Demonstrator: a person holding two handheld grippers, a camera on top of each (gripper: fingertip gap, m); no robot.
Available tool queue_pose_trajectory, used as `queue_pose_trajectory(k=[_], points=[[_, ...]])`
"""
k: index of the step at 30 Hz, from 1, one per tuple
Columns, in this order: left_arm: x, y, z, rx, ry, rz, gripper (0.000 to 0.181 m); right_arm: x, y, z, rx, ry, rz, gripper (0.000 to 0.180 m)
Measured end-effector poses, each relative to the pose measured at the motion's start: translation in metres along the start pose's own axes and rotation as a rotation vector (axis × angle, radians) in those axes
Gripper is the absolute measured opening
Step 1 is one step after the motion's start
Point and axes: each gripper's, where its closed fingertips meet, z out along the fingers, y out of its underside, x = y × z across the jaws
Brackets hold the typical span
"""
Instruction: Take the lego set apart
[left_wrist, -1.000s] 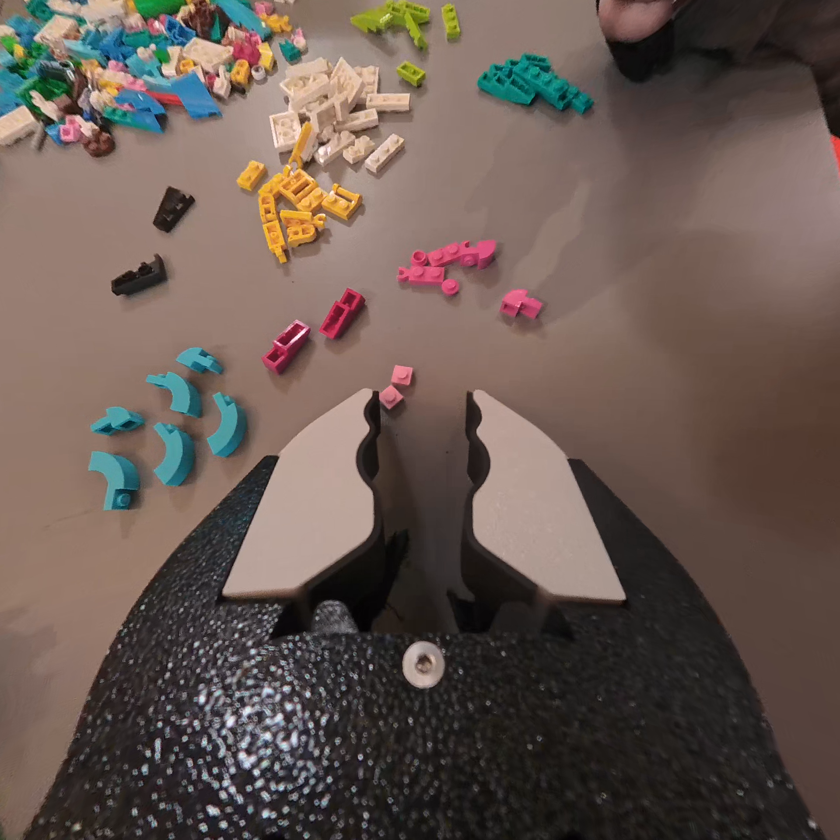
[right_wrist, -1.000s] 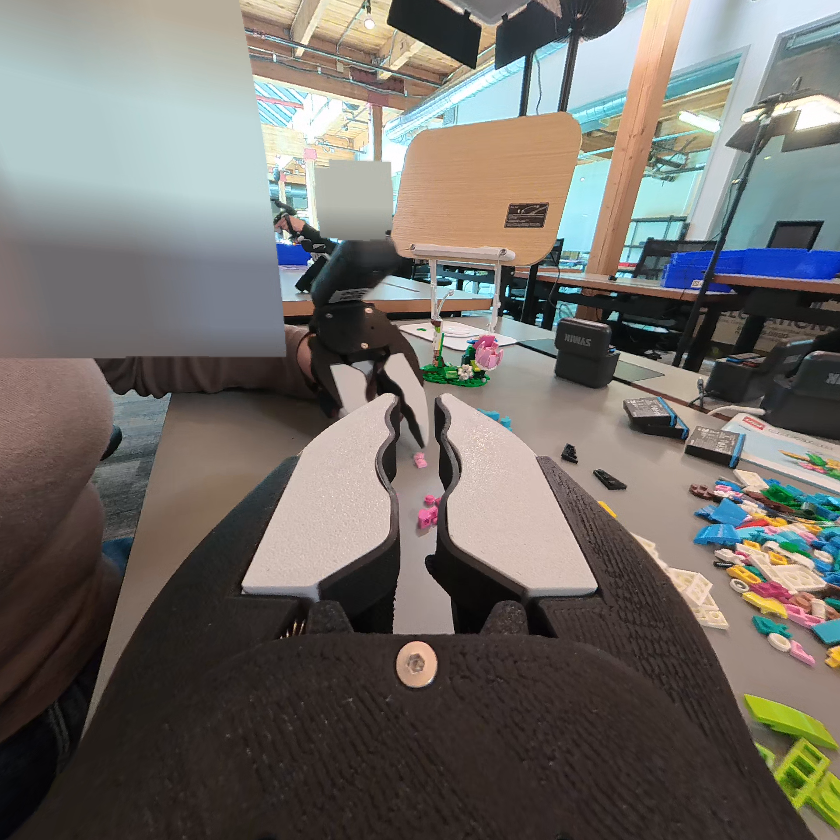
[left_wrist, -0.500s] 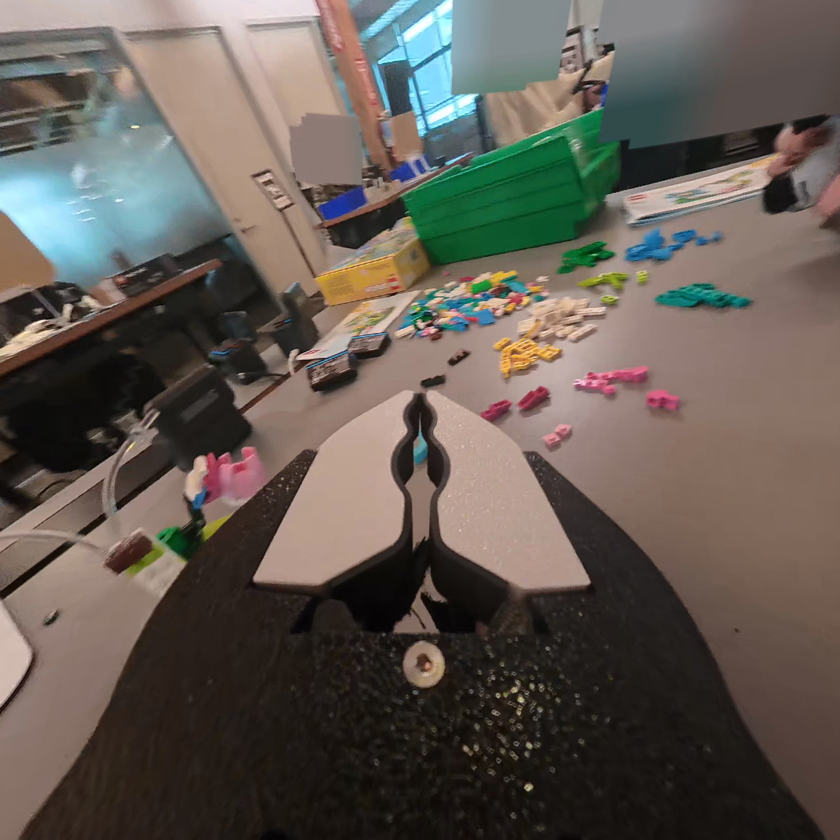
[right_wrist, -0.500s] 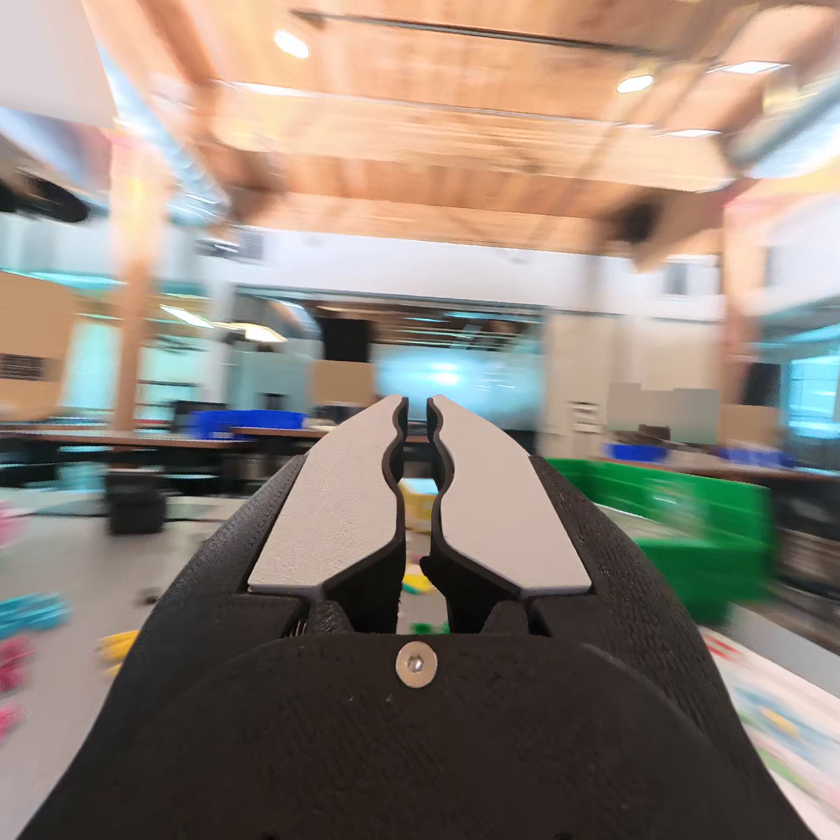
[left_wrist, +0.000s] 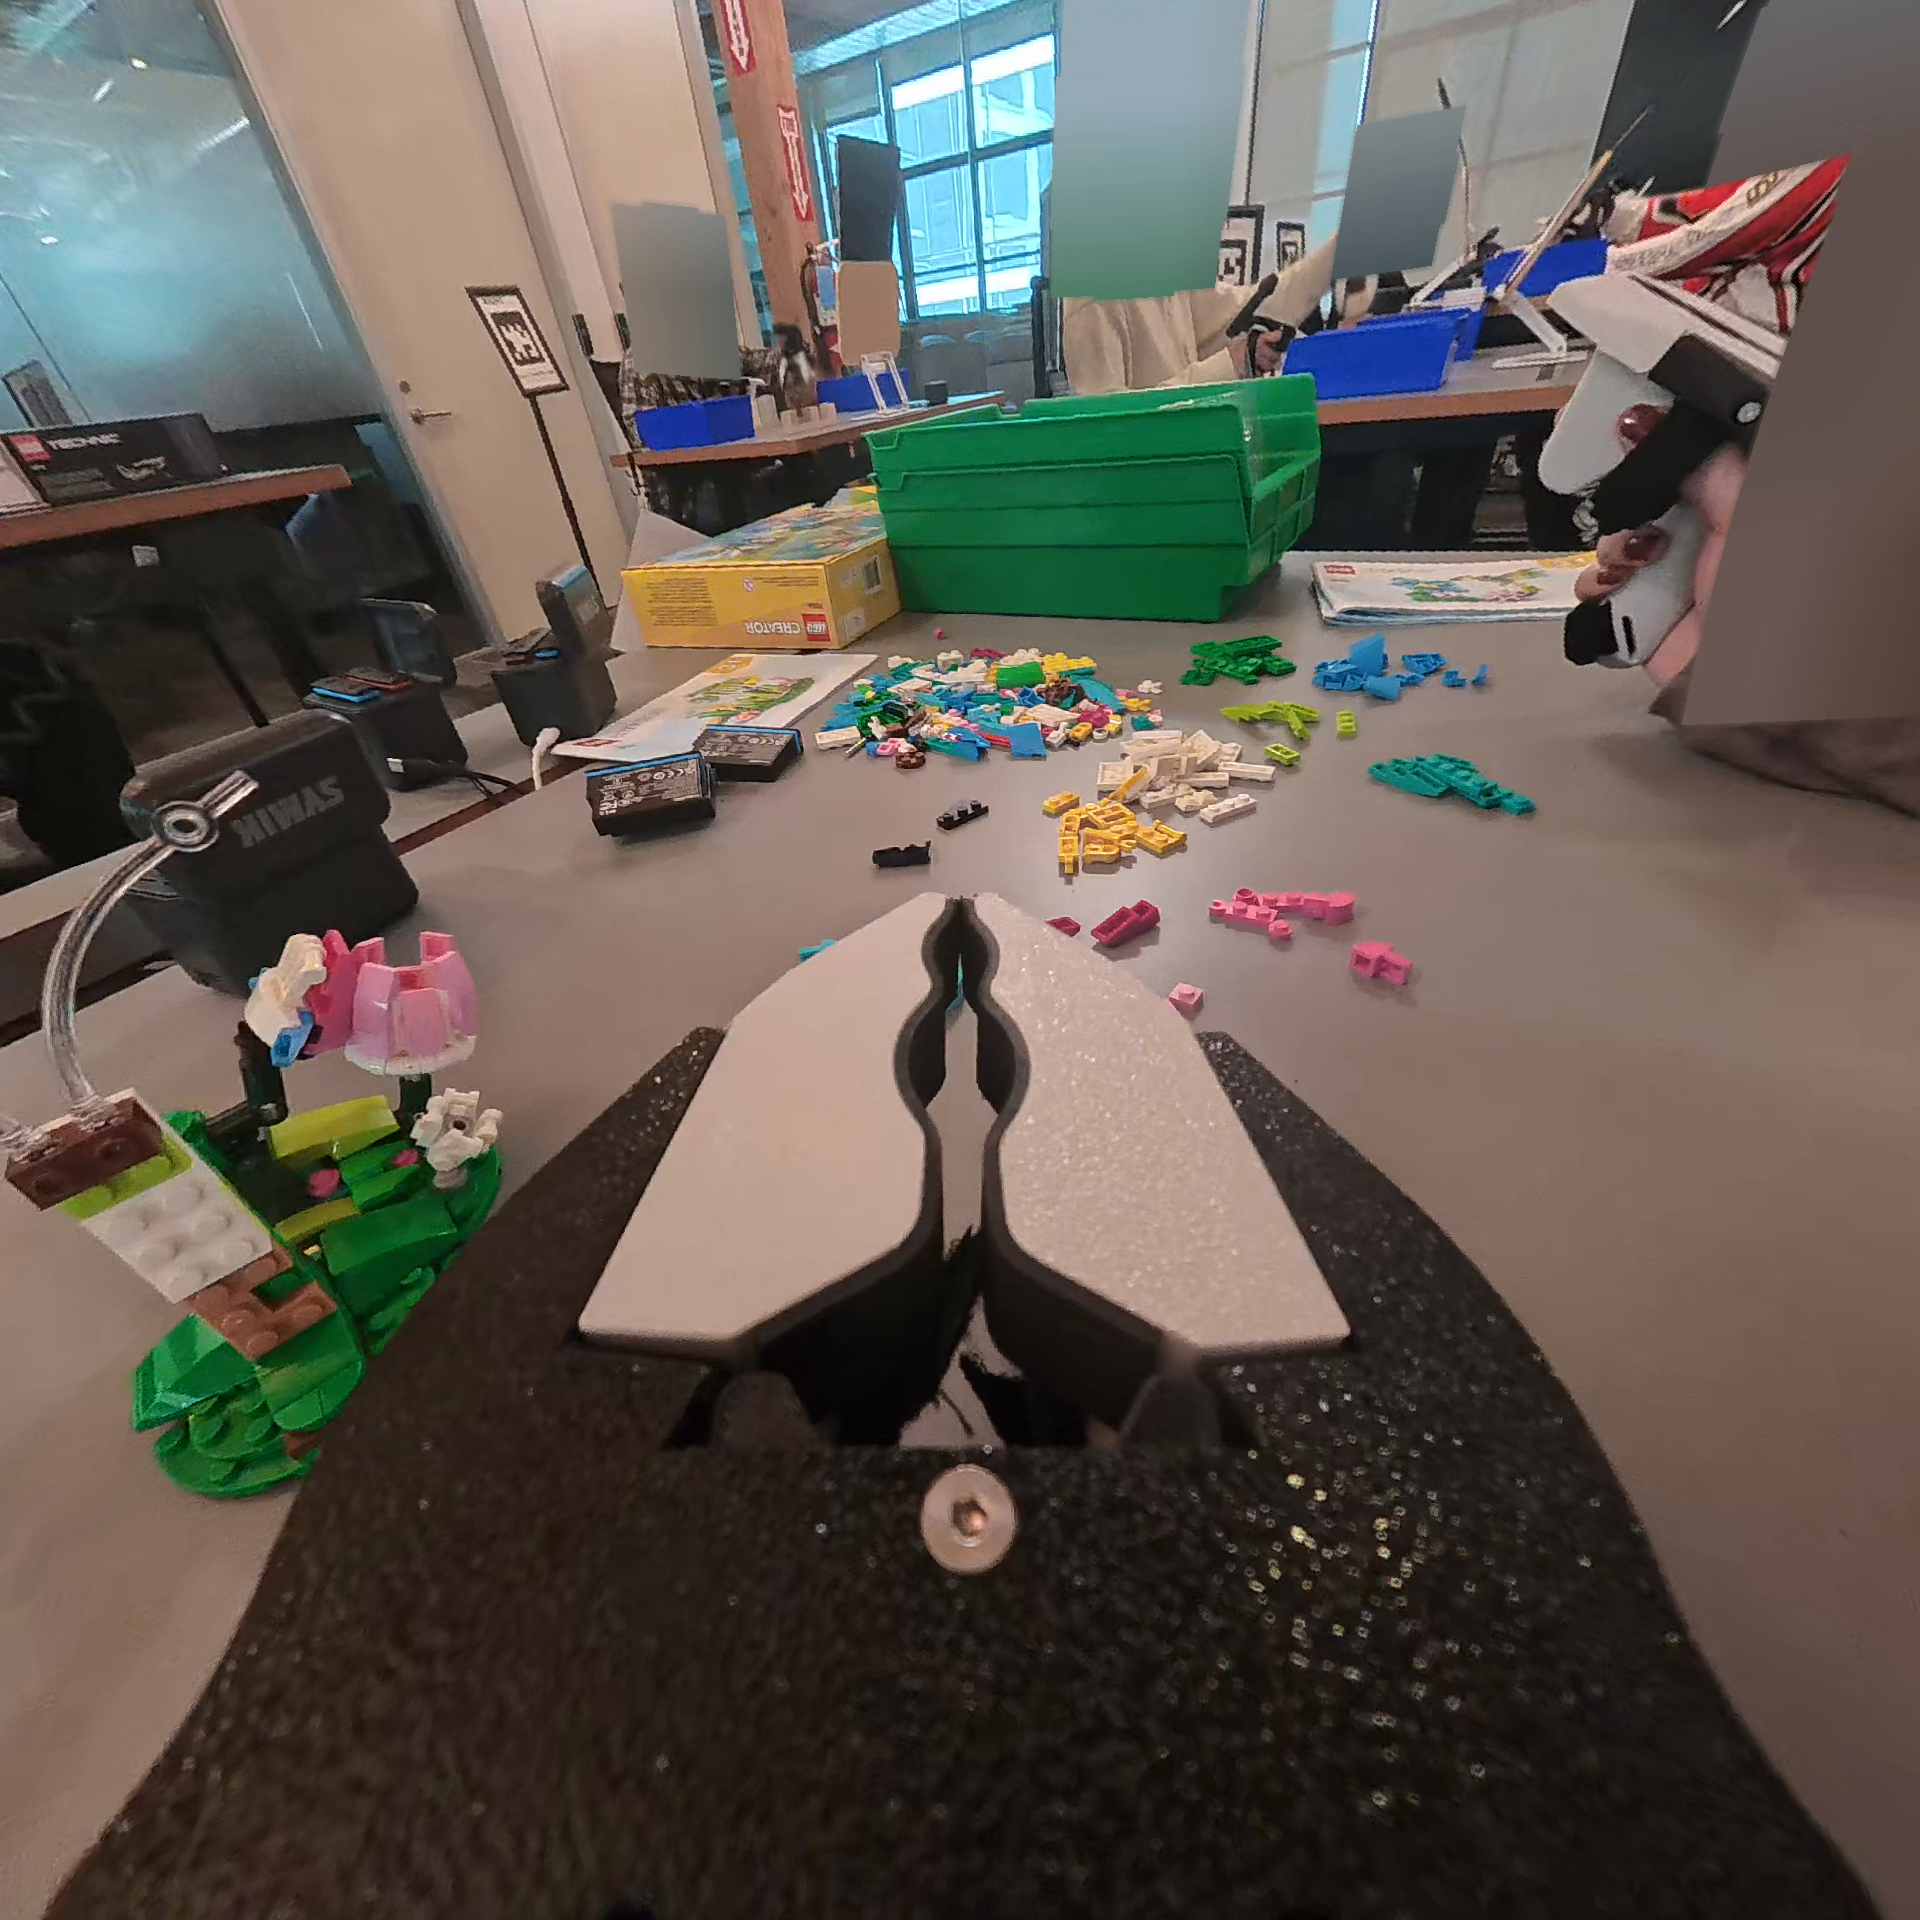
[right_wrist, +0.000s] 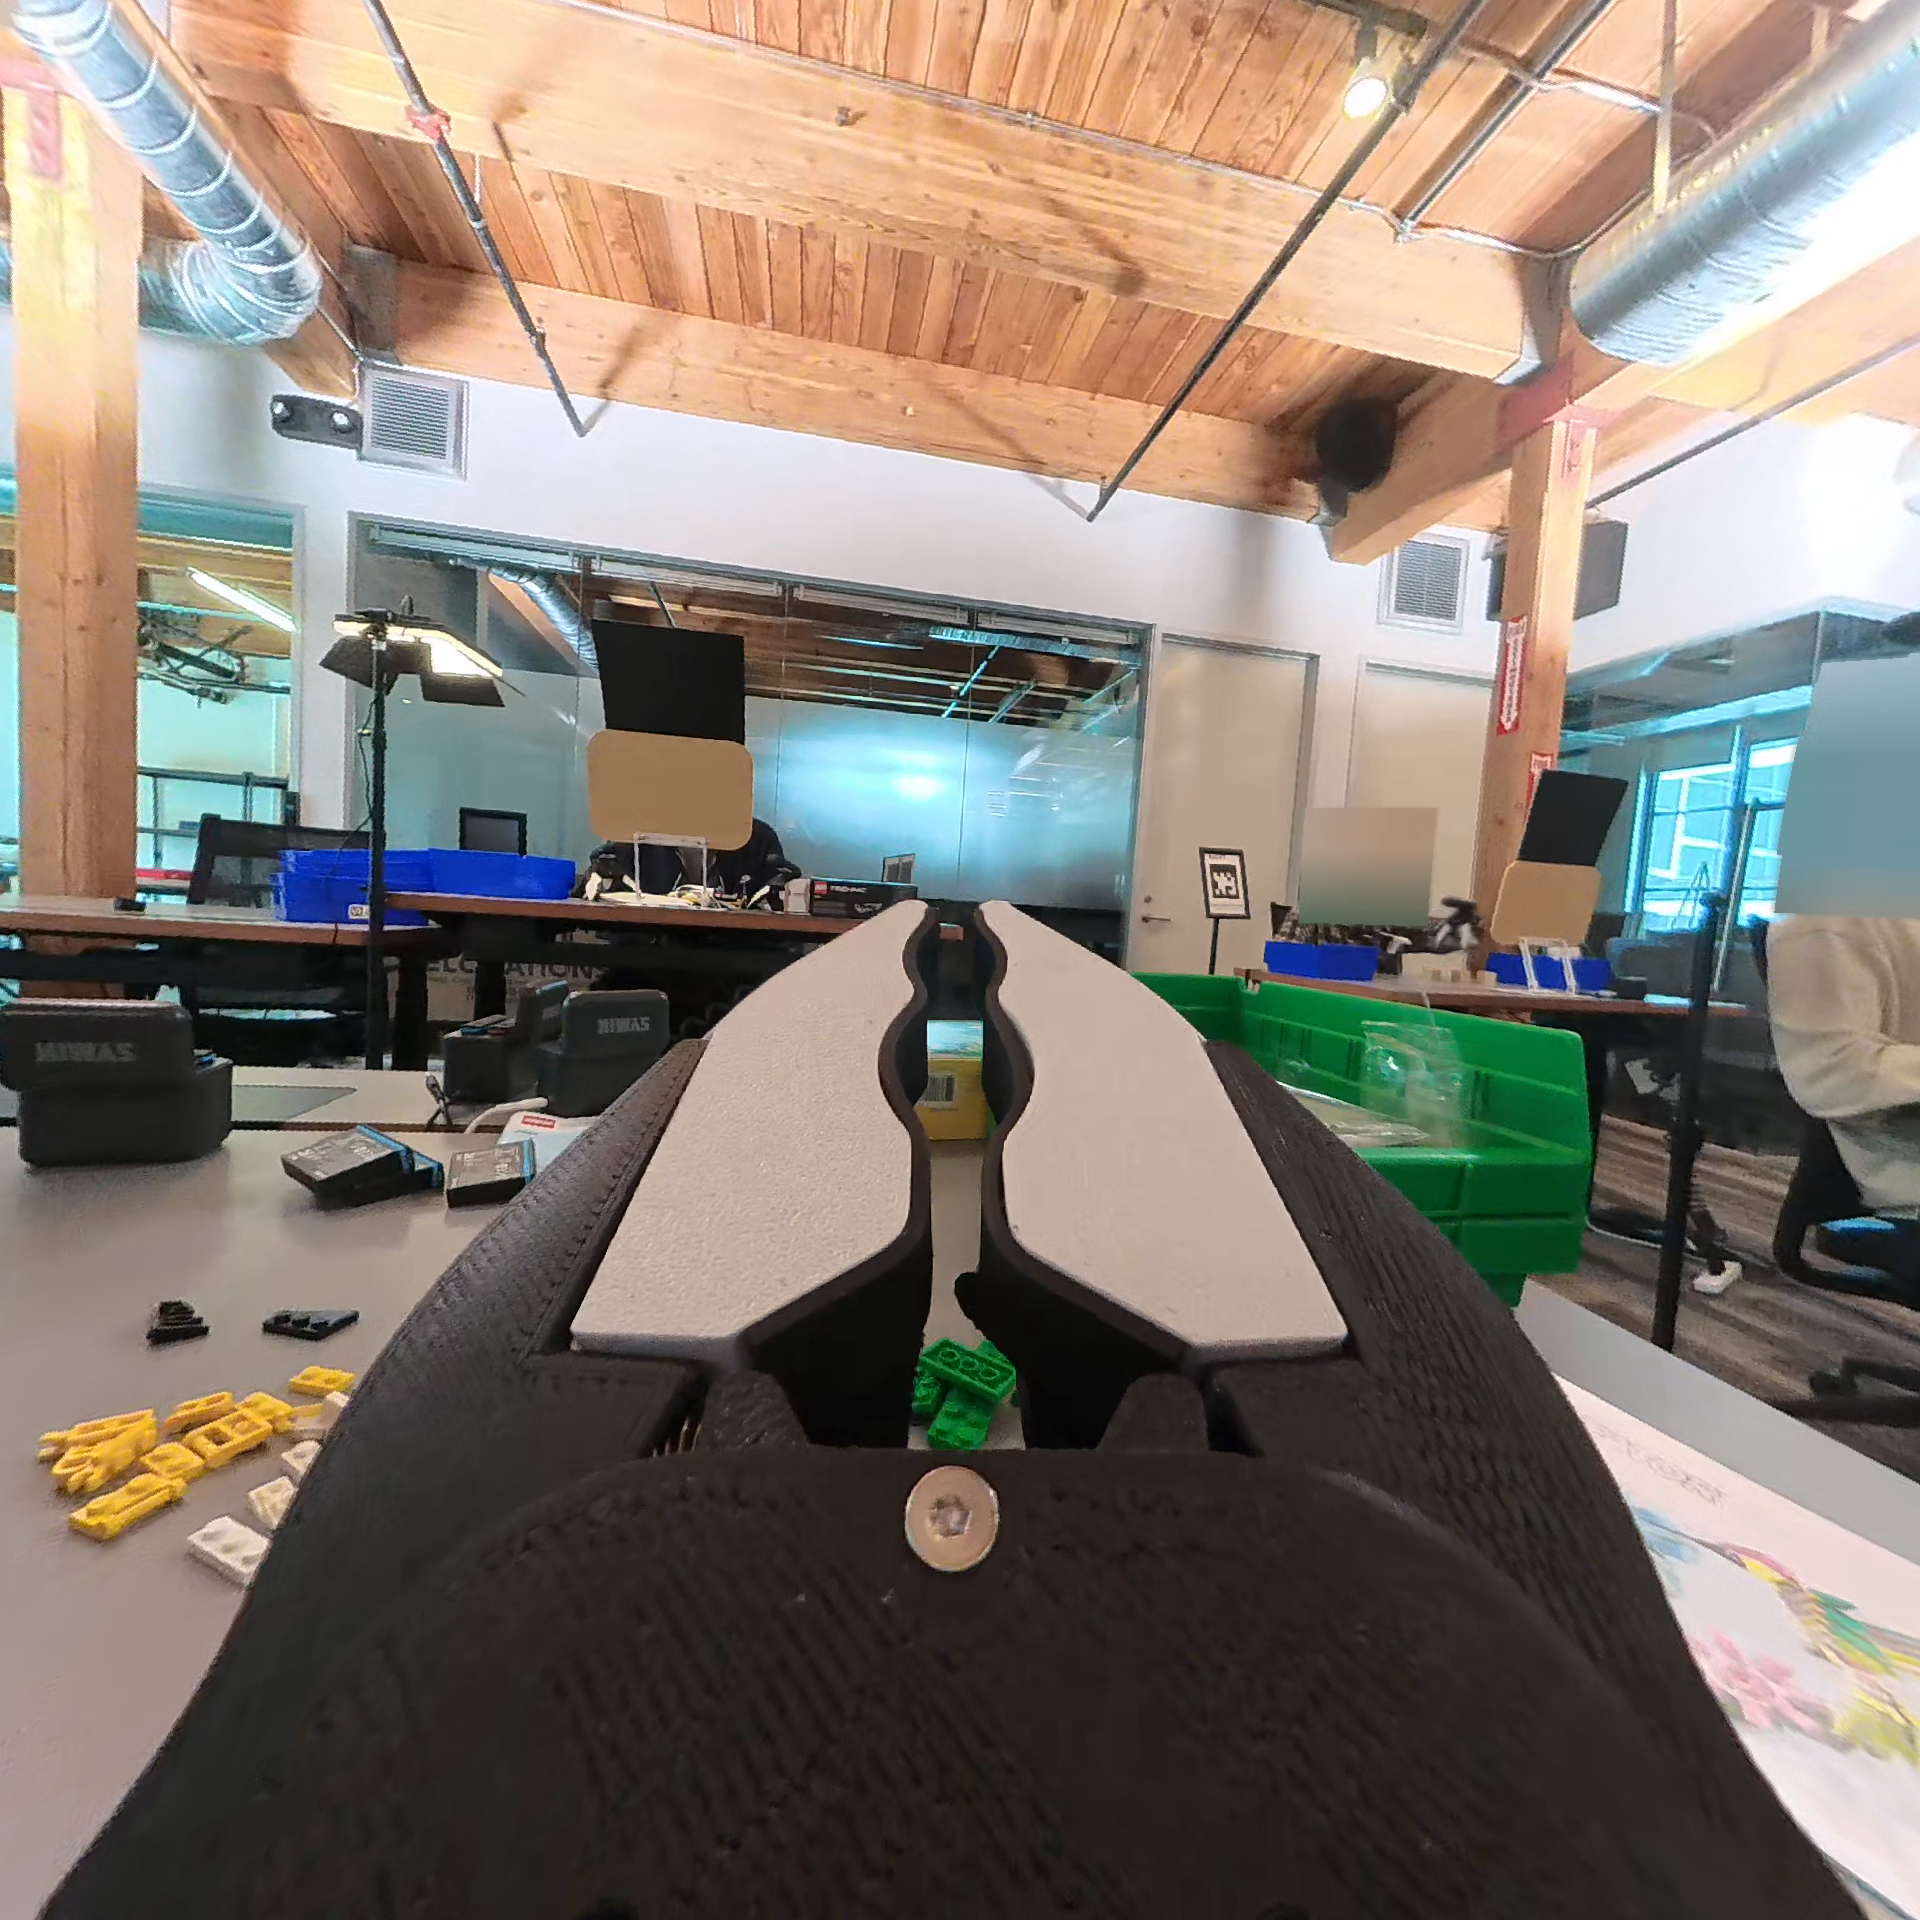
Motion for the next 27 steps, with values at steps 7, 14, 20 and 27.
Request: queue_pose_trajectory(k=[7, 14, 20, 27], points=[[-0.015, -0.006, -0.005, -0.012, -0.086, 0.008, 0.000, -0.006, 0.005, 0.002, -0.022, -0.035, -0.007, 0.003], [-0.105, -0.030, -0.059, -0.006, -0.409, -0.017, 0.000, -0.069, 0.008, 0.003, -0.019, -0.329, -0.091, 0.000], [-0.139, 0.012, -0.057, -0.115, -0.437, -0.126, 0.054, -0.195, 0.011, 0.007, -0.230, -0.824, 0.067, 0.010], [-0.155, 0.042, -0.025, -0.222, -0.388, -0.211, 0.064, -0.338, 0.039, 0.012, -0.518, -1.213, 0.072, 0.022]])
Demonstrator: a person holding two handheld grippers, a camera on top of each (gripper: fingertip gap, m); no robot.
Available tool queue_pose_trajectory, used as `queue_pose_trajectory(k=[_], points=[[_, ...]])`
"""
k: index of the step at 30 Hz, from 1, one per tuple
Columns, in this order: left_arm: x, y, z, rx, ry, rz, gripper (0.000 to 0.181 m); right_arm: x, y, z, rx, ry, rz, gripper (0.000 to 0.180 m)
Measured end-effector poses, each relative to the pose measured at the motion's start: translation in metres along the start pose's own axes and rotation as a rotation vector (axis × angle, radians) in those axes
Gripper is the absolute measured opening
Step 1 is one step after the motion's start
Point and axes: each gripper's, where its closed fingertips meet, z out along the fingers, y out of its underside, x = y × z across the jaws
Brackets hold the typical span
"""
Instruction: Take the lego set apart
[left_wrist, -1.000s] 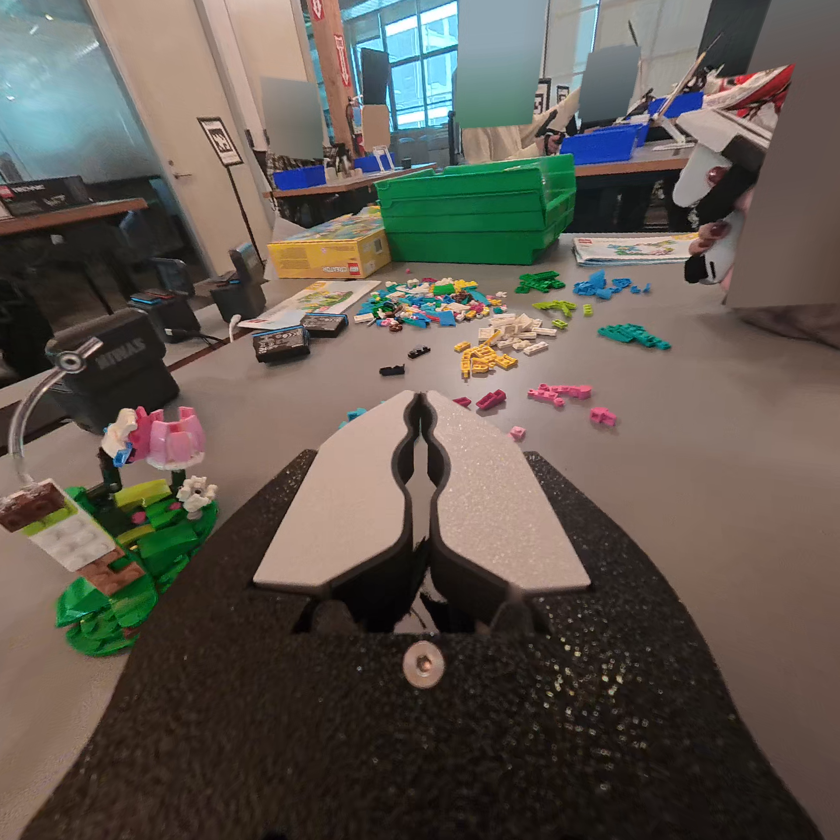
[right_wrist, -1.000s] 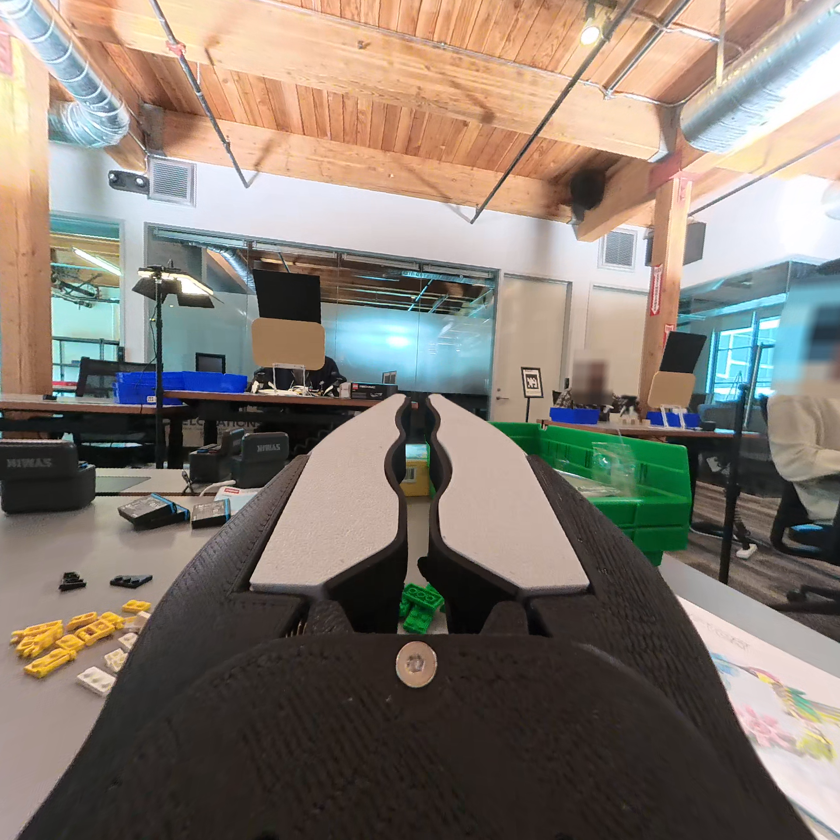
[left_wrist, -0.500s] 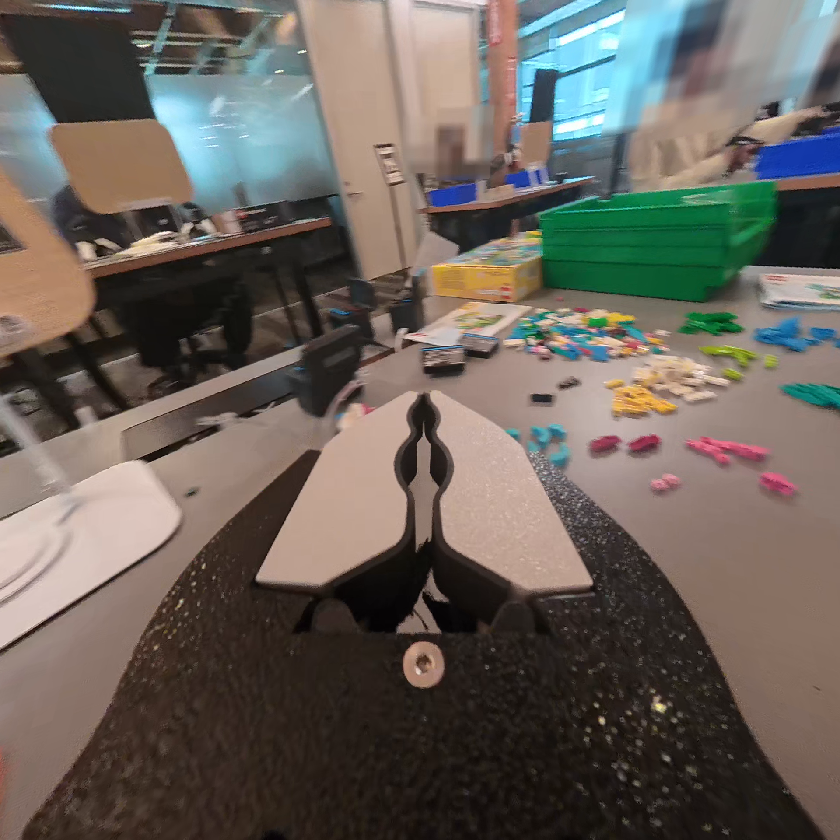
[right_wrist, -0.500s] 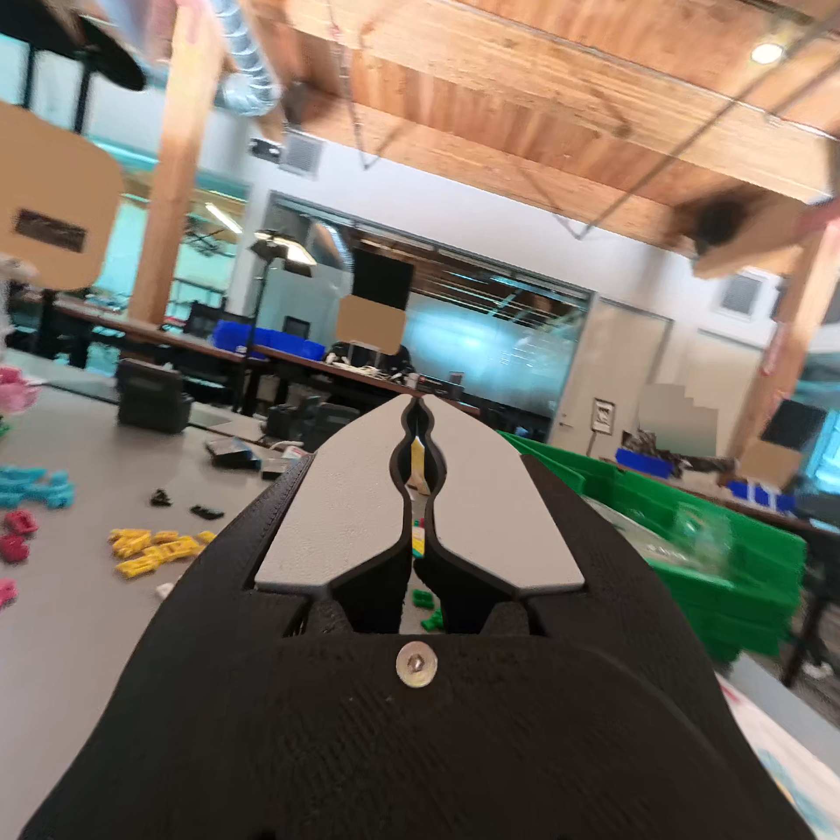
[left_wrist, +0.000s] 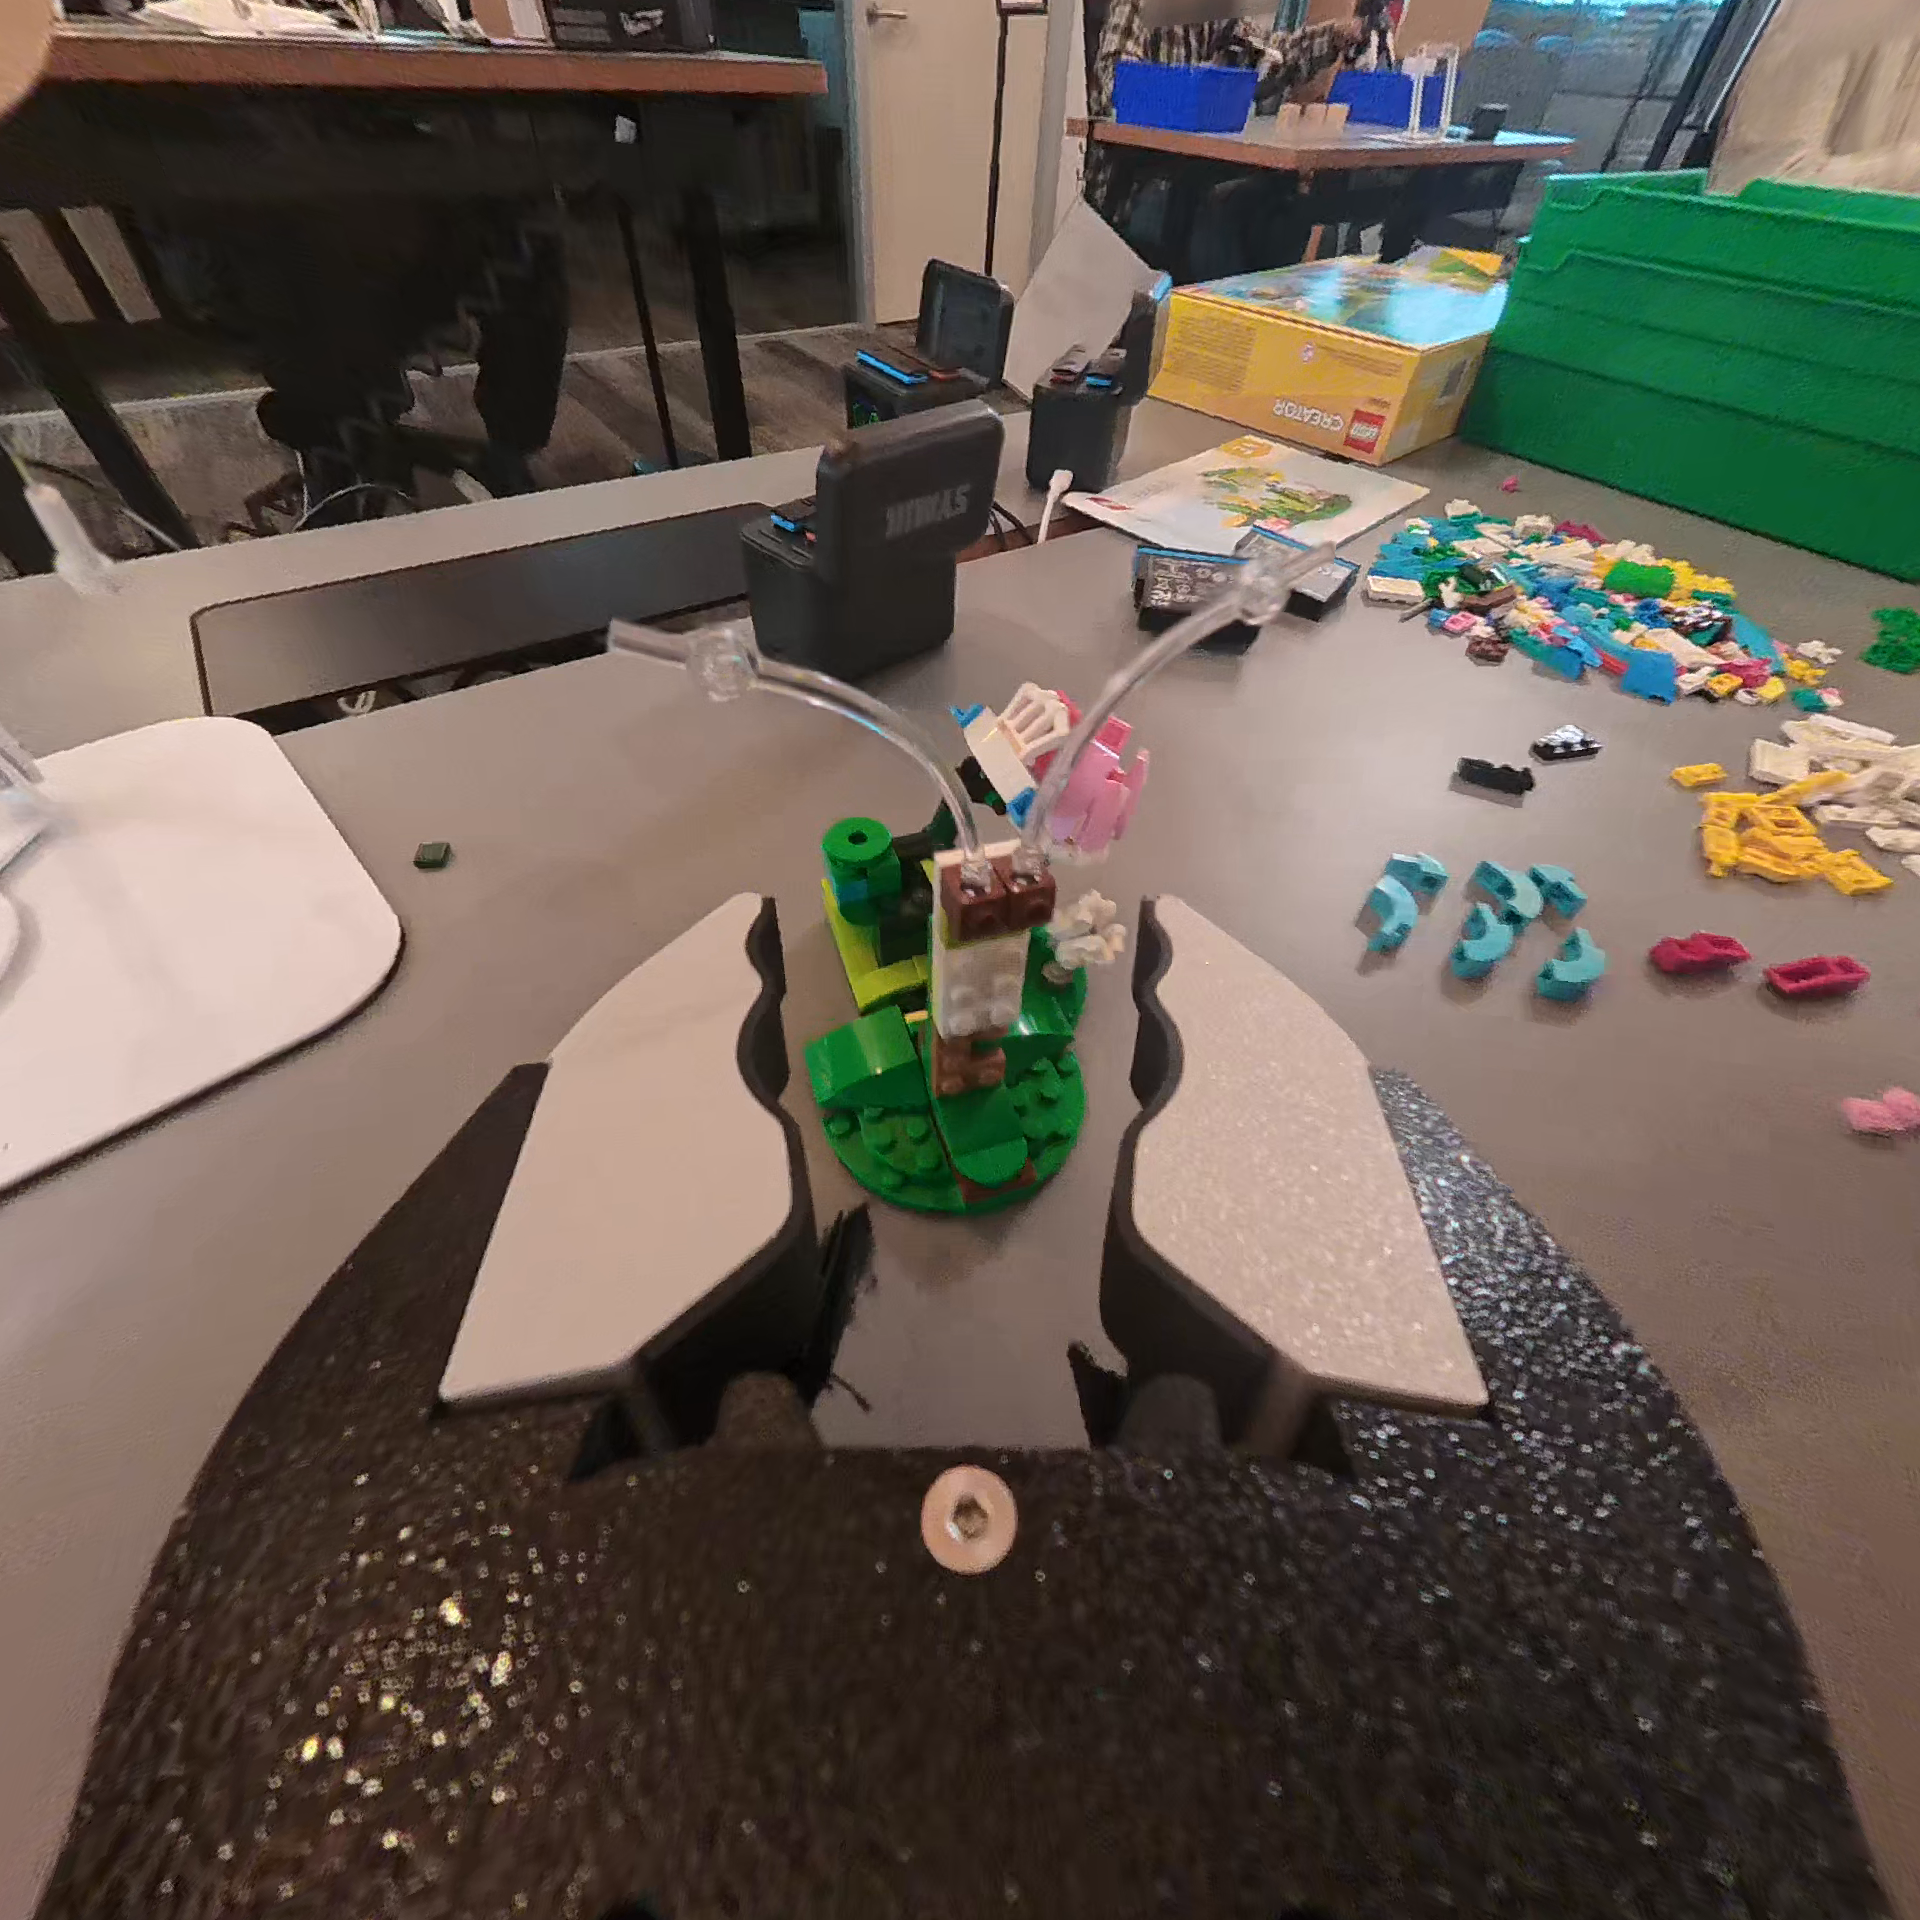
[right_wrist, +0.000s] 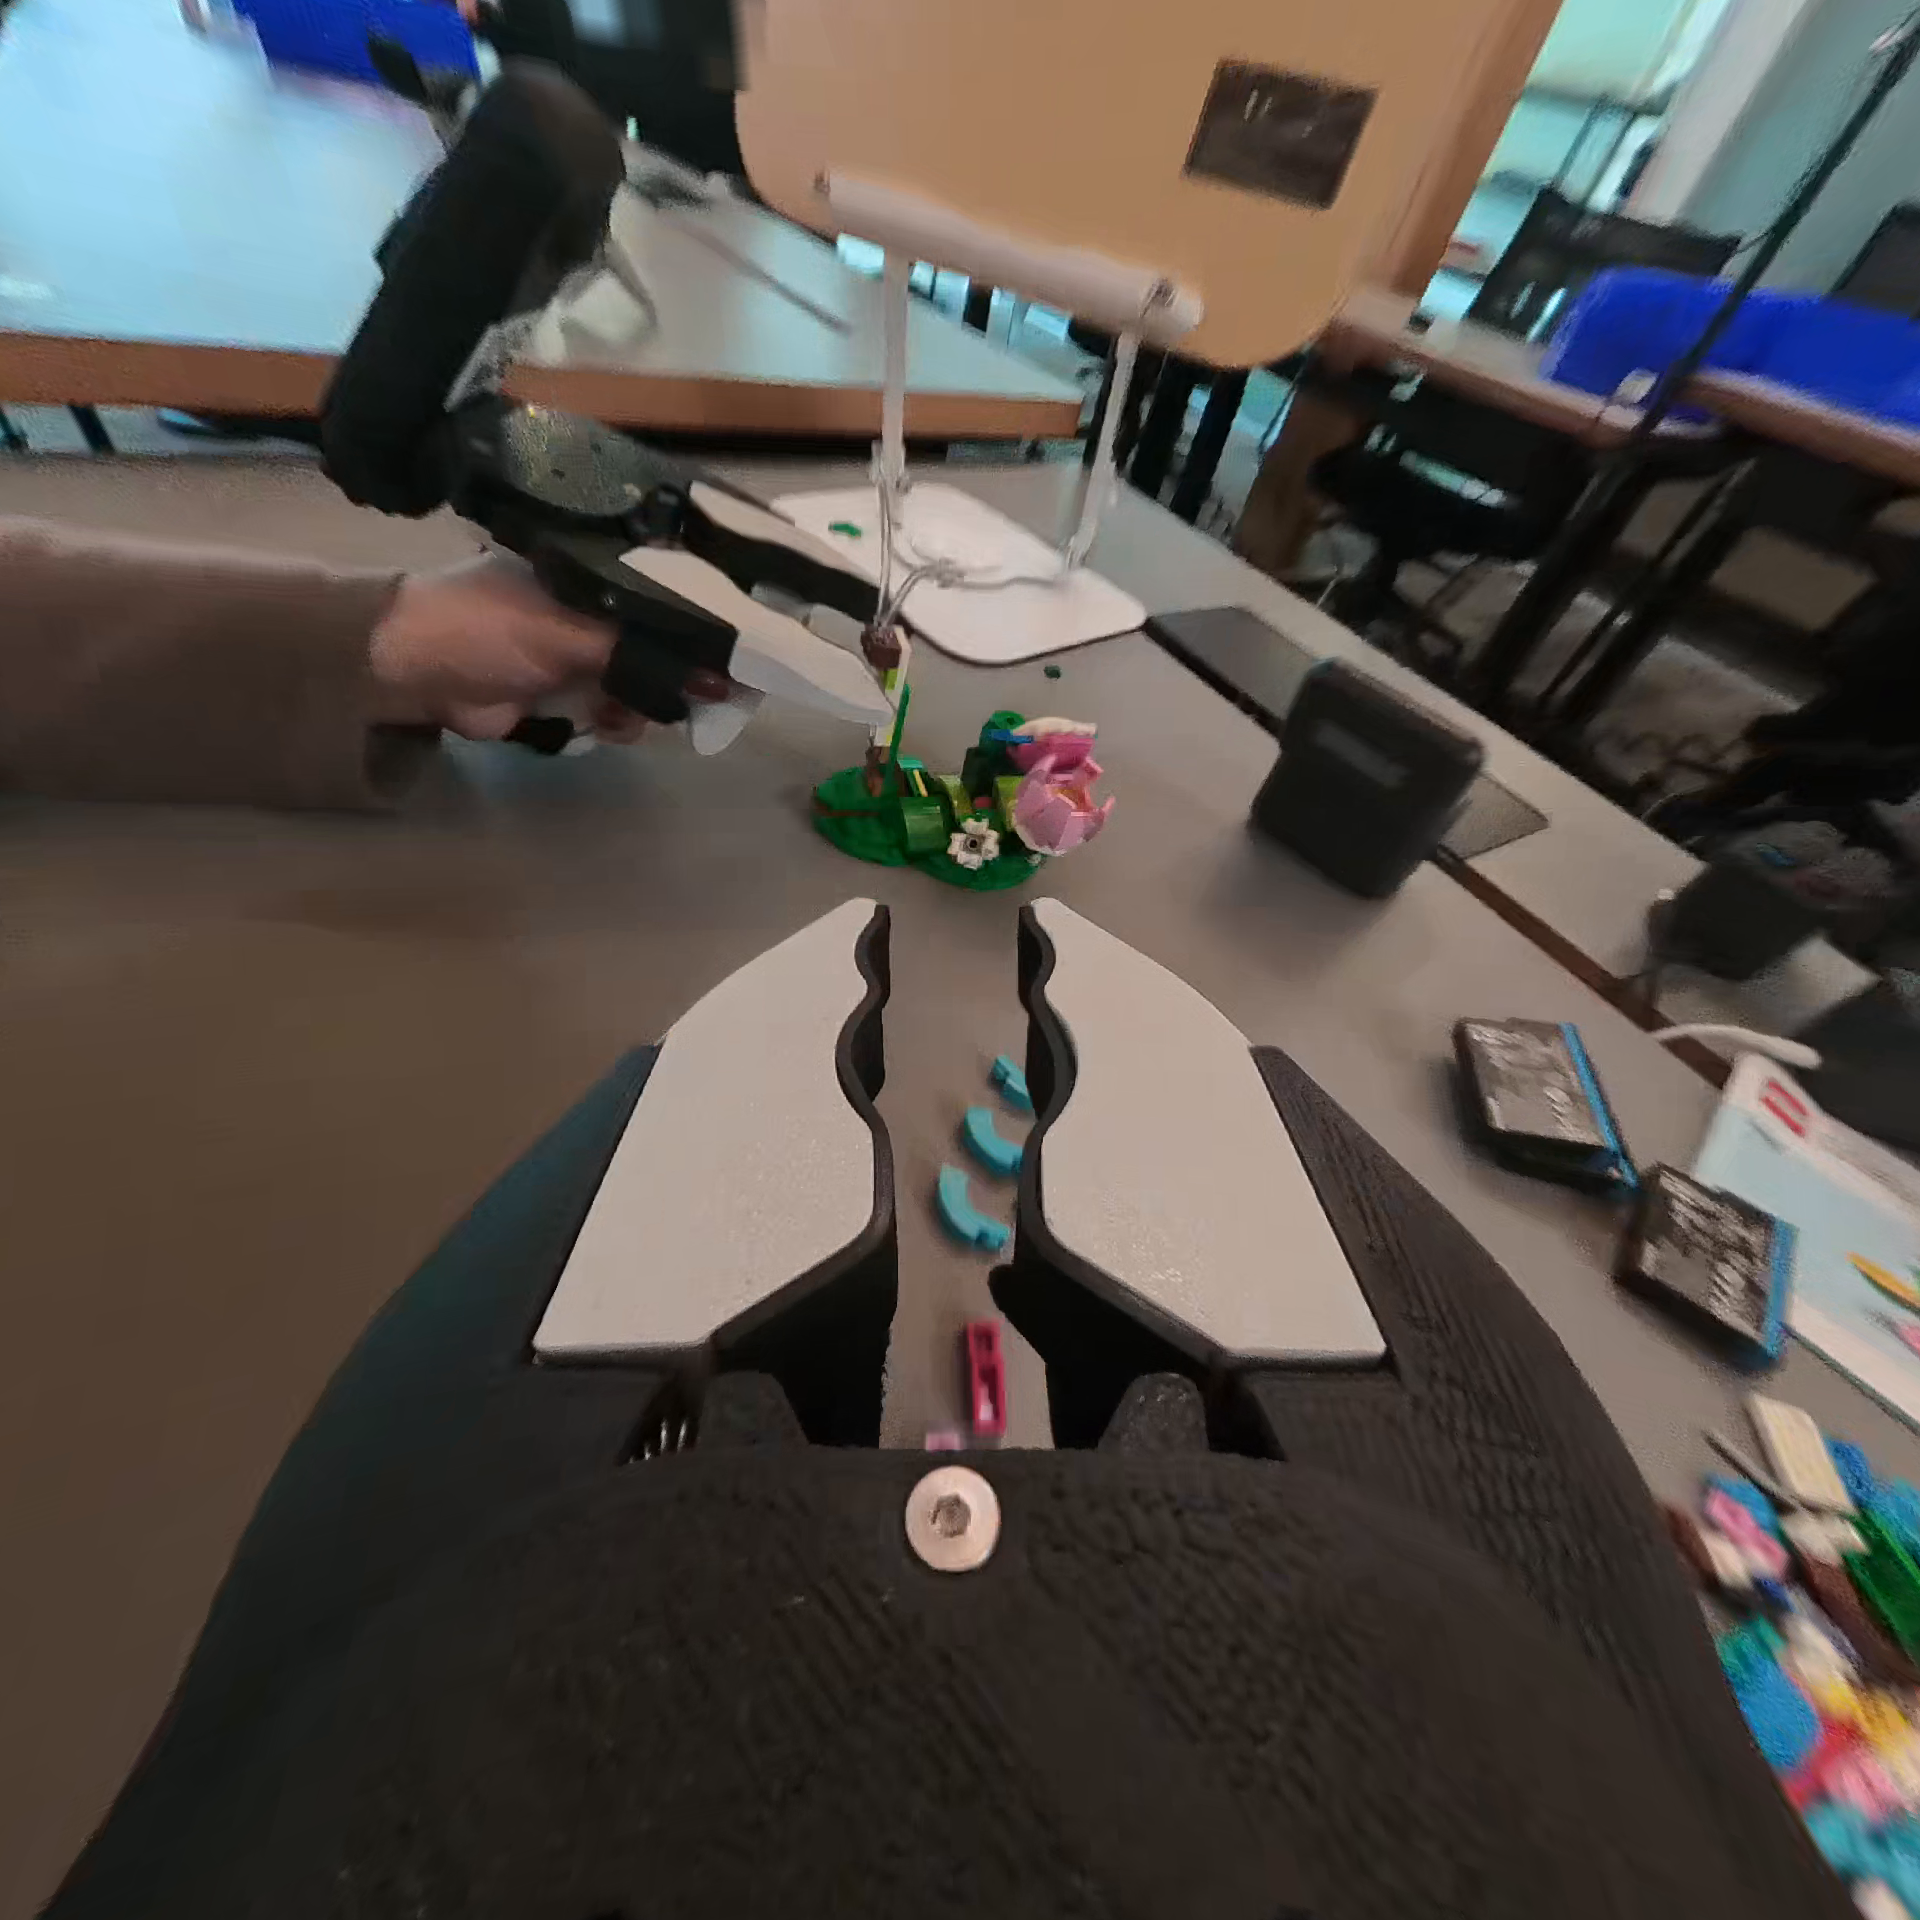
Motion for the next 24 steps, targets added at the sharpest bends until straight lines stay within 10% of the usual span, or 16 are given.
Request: queue_pose_trajectory(k=[12, 24], points=[[-0.005, 0.001, 0.018, -0.036, 0.023, 0.134, 0.016, 0.020, 0.033, 0.145, -0.266, -0.108, 0.071, 0.062], [-0.026, -0.009, 0.006, 0.001, 0.104, -0.034, 0.015, -0.018, -0.009, 0.140, -0.173, -0.064, -0.149, 0.045]])
